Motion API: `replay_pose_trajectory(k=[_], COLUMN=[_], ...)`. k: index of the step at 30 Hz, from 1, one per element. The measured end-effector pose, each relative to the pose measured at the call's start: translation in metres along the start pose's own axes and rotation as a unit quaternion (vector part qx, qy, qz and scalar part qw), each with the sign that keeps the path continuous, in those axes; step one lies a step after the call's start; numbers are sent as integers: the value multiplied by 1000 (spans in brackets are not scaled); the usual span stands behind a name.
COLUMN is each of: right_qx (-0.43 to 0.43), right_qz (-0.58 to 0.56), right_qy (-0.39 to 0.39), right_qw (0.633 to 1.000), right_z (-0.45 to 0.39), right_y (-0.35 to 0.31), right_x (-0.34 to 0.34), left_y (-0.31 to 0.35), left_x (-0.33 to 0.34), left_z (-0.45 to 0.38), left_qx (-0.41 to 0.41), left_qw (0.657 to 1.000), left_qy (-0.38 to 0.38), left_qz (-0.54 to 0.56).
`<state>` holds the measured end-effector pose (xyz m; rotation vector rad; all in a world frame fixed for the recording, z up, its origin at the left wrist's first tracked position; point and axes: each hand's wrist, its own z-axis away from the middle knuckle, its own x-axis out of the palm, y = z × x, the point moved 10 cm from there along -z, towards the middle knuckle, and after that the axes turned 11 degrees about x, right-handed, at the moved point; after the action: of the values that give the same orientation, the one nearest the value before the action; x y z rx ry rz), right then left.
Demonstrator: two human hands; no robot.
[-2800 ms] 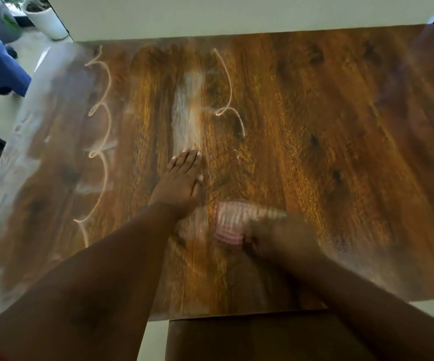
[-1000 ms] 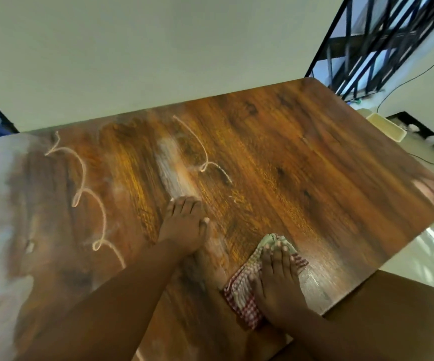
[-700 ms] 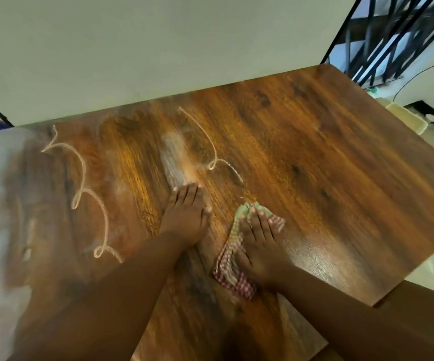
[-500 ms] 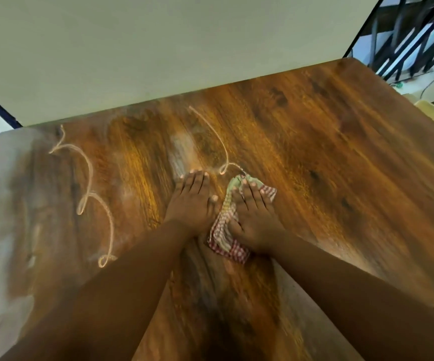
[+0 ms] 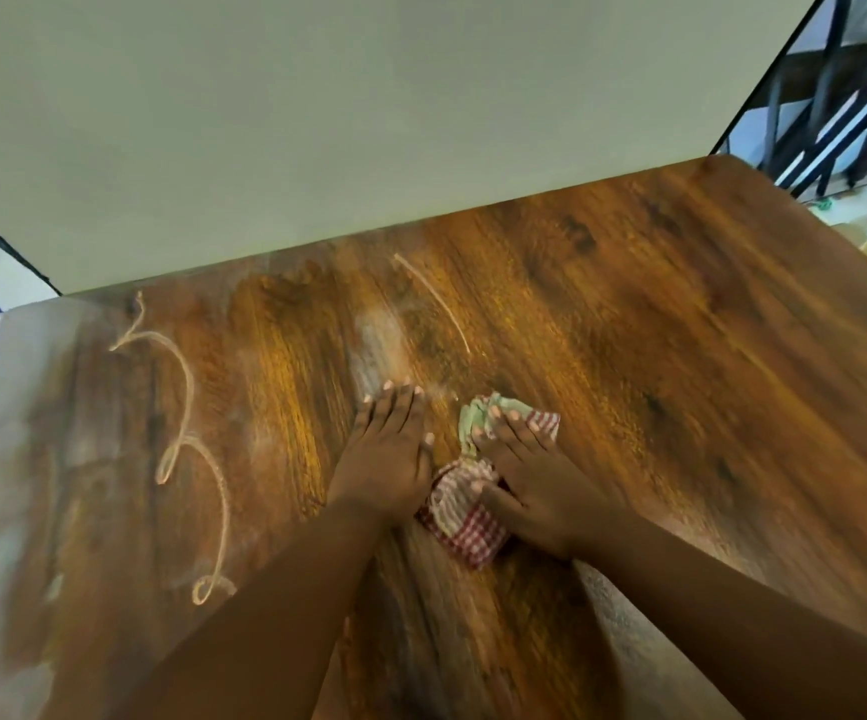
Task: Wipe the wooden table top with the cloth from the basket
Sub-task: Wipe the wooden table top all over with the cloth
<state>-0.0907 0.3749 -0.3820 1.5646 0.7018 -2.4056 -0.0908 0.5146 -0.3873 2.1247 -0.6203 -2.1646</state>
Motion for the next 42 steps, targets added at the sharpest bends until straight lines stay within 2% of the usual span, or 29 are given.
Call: replay_pose_trajectory(k=[3,4,7,9,16,21,24,26,30,34,38,42], right_qx=[43,65,124,126,36,-34,-68,-87,-50,-28,-33,-38], right_qz=[-170,-189,-32,16,58,47,81,100,66,84,95,103], right_qy=[28,48,117,145,97,86,56,41,52,91,99,94], right_qw=[984,979,985,981,993,995,993,990,995,992,990,990], right_z=[-1,-5,-22,-36,-94,-24,37,46,3,-62,-129,-179], right_y=[6,7,-3,-11,-34,-33,-23,-17,-11,-5,-11,-18], right_x=[-20,-22,-9,-8,-19,-2,23,28,8,-17,-38,-53], left_y=[0,1,1,1,-3,1,0,-1,-4,-27,-77,-108], left_x=[-1,0,0,0,0,-5,-6,-5,-2,-14,-28,-27], left_z=[0,0,0,-1,0,0,2,3,-2,-19,-40,-50], left_qx=[0,1,-3,-2,-21,-13,-12,-13,-7,-5,-54,-110], left_qw=[1000,1000,1000,1000,1000,1000,1000,1000,1000,1000,996,993], left_qy=[2,0,2,8,15,15,11,8,-5,7,3,-4], left_qz=[11,11,10,5,-8,12,15,14,22,-11,-65,-52])
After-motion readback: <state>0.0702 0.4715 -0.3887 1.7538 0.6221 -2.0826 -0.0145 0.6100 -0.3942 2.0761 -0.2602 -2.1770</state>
